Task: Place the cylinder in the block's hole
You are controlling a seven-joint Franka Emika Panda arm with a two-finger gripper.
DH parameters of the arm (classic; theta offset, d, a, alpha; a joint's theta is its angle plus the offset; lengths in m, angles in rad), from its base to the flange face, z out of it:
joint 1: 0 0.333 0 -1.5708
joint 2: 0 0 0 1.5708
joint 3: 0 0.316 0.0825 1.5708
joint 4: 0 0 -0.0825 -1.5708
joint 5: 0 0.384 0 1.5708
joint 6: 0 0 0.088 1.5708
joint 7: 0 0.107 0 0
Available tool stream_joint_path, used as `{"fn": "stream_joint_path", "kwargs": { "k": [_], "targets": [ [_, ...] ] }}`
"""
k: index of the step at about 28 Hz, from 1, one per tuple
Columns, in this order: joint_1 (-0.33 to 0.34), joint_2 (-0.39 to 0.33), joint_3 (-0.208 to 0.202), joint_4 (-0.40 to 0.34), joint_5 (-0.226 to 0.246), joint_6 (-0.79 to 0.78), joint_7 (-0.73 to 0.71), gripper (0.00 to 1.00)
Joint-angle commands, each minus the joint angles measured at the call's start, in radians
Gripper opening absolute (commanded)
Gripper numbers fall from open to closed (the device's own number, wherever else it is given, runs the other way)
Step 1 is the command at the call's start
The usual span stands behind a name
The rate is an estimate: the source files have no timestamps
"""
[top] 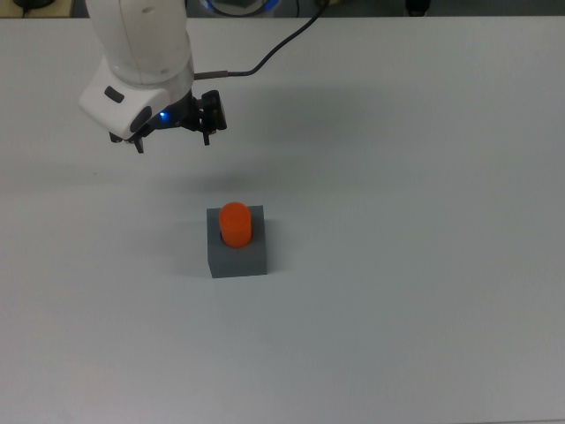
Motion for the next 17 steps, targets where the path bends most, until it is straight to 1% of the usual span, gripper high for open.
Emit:
{"fn": "stream_joint_path", "kwargs": {
  "k": [1,5,17],
  "targets": [
    [0.002,-0.006,-0.009,-0.009,-0.010,0.007,0.006,1.00],
    [0.004,-0.007,-0.009,-0.009,-0.013,0.005,0.049,1.00],
    [0.002,-0.009,-0.009,-0.009,-0.013,-0.001,0.055,1.00]
  ]
}}
